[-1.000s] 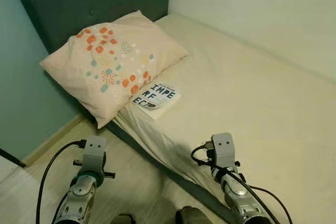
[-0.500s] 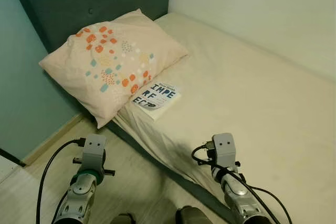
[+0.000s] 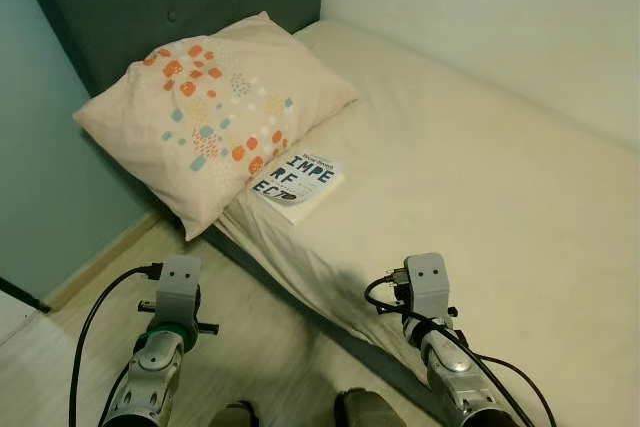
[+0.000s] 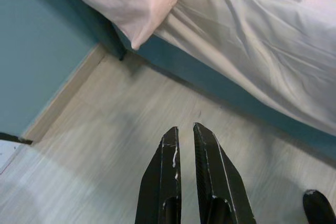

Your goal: Clean up the room

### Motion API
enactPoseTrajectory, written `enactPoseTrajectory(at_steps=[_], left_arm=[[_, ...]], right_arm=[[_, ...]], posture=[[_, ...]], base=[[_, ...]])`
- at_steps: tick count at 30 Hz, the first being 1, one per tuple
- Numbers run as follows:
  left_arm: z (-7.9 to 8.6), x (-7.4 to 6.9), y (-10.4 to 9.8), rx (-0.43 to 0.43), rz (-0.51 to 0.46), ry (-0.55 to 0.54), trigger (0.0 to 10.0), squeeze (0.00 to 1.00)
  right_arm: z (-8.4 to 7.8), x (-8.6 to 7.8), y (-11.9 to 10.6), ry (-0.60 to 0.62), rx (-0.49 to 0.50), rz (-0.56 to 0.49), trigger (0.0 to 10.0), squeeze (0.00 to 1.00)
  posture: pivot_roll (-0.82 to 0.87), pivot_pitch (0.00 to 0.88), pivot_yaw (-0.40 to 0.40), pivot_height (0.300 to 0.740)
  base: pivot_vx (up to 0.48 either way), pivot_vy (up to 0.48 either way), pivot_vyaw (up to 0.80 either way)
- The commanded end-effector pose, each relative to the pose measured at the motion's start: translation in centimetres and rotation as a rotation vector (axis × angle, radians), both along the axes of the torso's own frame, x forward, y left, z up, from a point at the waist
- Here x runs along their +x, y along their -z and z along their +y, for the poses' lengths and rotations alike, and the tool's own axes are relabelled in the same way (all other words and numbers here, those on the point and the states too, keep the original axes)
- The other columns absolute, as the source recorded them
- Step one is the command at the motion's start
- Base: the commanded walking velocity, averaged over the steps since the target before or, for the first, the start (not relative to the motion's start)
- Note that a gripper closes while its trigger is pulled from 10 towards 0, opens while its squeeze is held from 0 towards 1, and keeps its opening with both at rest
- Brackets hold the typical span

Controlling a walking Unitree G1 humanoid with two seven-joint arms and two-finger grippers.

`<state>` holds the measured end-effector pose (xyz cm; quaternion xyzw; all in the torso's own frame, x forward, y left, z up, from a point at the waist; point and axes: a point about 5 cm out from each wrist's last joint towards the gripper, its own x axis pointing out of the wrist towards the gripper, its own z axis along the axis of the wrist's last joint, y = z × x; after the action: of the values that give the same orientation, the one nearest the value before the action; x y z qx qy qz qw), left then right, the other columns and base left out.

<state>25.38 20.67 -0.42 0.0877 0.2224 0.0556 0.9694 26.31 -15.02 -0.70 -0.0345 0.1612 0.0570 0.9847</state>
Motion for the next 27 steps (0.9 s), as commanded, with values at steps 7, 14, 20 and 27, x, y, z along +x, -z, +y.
enactPoseTrajectory(at_steps=[7,14,20,27], left_arm=[[0.03,-0.40,0.58,-0.007,0.023,-0.011,10.0,0.00],[0.04,-0.39,0.60,-0.005,0.024,-0.008,10.0,0.00],[0.03,-0.41,0.64,-0.004,0.024,-0.006,10.0,0.00],[0.03,-0.39,0.68,-0.003,0.025,-0.005,10.0,0.00]], right_arm=[[-0.15,-0.45,0.57,0.007,0.002,0.022,10.0,0.00],[-0.15,-0.51,0.66,0.007,0.003,0.025,10.0,0.00],[-0.15,-0.57,0.74,0.006,0.001,0.027,10.0,0.00],[-0.16,-0.56,0.77,0.004,0.000,0.029,10.0,0.00]], posture=[[-0.06,0.051,-0.023,0.740],[-0.06,0.051,-0.021,0.740],[-0.06,0.049,-0.022,0.740],[-0.06,0.047,-0.022,0.740]], base=[[-0.363,0.000,0.00],[-0.365,0.000,0.00],[-0.365,0.000,0.00],[-0.365,0.000,0.00]])
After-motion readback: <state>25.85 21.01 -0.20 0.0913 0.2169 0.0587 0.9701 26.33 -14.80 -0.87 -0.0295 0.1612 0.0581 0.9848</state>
